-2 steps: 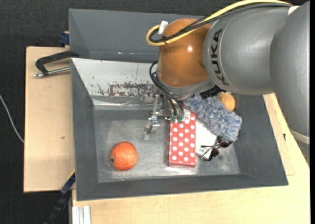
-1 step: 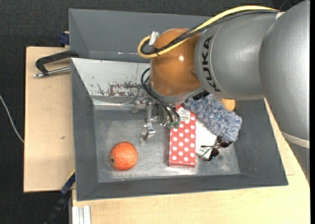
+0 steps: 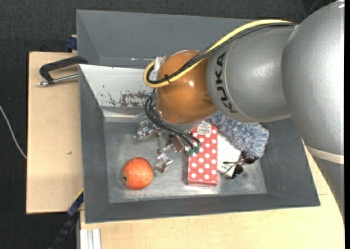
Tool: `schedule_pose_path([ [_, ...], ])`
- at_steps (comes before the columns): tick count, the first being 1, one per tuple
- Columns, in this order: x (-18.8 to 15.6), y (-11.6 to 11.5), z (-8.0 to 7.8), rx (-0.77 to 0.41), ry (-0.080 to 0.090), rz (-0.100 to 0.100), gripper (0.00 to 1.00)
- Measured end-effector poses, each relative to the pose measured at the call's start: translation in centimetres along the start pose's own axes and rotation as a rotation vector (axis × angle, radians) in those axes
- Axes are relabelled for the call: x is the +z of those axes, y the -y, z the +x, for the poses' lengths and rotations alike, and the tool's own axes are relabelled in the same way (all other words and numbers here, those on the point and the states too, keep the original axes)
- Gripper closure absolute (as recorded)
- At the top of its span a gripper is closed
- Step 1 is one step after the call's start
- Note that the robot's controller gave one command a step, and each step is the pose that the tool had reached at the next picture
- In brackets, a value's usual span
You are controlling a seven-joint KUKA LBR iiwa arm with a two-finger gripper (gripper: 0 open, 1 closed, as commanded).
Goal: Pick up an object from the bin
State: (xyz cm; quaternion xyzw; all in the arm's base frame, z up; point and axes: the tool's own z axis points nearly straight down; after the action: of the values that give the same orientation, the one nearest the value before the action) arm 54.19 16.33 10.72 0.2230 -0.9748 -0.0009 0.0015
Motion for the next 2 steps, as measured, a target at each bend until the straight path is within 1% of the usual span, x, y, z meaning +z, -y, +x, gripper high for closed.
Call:
schedule_pose_path([
  [1, 2.6, -4.7, 1.9, -0.265, 0.001, -0.001, 0.00],
  [2, 3.3, -4.3, -0.8, -0.307, 0.009, 0.004, 1.00],
])
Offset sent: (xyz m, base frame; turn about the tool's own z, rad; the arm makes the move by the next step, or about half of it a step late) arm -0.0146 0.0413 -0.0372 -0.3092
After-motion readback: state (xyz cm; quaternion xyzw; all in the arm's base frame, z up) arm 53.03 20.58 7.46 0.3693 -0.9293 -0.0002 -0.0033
